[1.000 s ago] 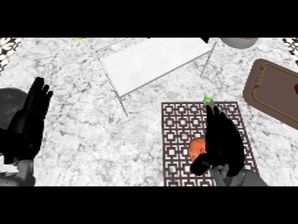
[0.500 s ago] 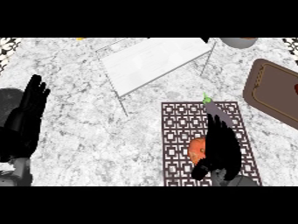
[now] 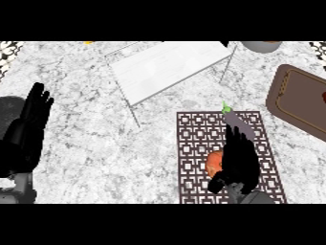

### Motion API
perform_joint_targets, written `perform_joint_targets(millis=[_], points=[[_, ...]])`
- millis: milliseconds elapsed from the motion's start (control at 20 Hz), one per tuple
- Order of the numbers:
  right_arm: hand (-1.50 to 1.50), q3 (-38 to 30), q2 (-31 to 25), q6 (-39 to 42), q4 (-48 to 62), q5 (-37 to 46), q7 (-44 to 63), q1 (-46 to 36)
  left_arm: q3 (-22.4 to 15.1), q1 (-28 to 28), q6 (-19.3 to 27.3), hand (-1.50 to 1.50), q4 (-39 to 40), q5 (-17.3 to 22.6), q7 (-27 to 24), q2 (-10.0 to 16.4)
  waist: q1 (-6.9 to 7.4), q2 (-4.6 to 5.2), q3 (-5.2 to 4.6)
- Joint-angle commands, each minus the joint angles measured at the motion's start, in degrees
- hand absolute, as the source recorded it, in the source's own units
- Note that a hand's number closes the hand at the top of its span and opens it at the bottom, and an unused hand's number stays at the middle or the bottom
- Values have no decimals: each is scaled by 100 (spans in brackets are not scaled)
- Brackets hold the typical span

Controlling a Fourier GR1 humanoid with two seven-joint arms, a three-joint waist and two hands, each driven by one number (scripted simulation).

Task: Pick the squash from the placemat and place it in the tiered shelf

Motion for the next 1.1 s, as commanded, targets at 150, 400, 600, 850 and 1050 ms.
perform_joint_targets(millis=[150,400,600,850,1050], points=[[-150,81,454,-508,624,280,80,124,239,-330,-231,0,167,-196,156,-105,-6,2,0],[150,-592,255,-202,1295,-157,-635,-67,362,-280,-314,0,317,-163,-97,-235,-4,13,0],[150,-8,453,-392,1489,534,-570,-163,200,-284,-261,0,417,-401,-85,-406,-4,11,-1],[150,608,44,221,1266,331,-1905,-597,299,-126,-436,0,196,-249,7,-251,122,23,0],[150,1498,102,681,1249,278,-3076,-1014,139,-229,-306,0,69,-396,65,-364,234,29,5]])
